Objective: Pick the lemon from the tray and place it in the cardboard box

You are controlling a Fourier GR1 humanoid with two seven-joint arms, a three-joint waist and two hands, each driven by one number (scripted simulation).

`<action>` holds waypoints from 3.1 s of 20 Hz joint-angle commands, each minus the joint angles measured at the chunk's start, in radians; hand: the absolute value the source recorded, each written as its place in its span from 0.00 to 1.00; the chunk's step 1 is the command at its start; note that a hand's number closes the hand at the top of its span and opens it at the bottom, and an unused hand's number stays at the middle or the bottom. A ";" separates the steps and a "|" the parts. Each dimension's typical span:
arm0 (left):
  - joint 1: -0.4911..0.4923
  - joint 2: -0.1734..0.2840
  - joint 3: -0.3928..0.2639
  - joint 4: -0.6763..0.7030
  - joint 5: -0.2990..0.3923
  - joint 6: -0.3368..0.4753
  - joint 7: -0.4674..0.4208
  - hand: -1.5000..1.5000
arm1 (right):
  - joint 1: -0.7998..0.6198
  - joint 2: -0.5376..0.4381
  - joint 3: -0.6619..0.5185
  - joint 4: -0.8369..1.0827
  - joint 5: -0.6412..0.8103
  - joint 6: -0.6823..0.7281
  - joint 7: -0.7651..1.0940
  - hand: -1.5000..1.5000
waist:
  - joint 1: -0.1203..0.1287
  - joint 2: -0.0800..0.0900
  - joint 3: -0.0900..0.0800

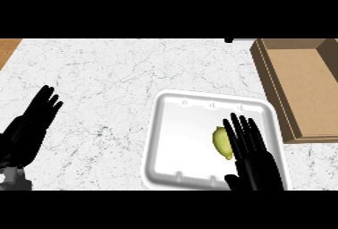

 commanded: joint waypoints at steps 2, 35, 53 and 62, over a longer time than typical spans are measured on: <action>-0.008 0.008 0.043 0.006 0.016 -0.043 0.002 0.50 | -0.071 -0.021 -0.059 0.057 -0.023 0.028 0.007 0.00 | 0.003 0.004 0.004; 0.004 -0.076 0.055 0.003 -0.078 -0.071 -0.009 0.50 | -0.229 -0.047 -0.093 0.373 -0.039 -0.184 -0.046 1.00 | 0.004 0.005 0.004; -0.078 -0.074 0.040 0.025 -0.077 -0.076 0.021 0.50 | -0.967 -0.006 -0.533 0.751 -0.190 0.487 0.701 1.00 | 0.061 0.025 0.003; -0.061 -0.073 0.051 -0.010 -0.062 -0.070 0.063 0.50 | -1.331 -0.097 -0.520 0.920 -0.109 0.391 0.755 1.00 | 0.034 0.010 0.003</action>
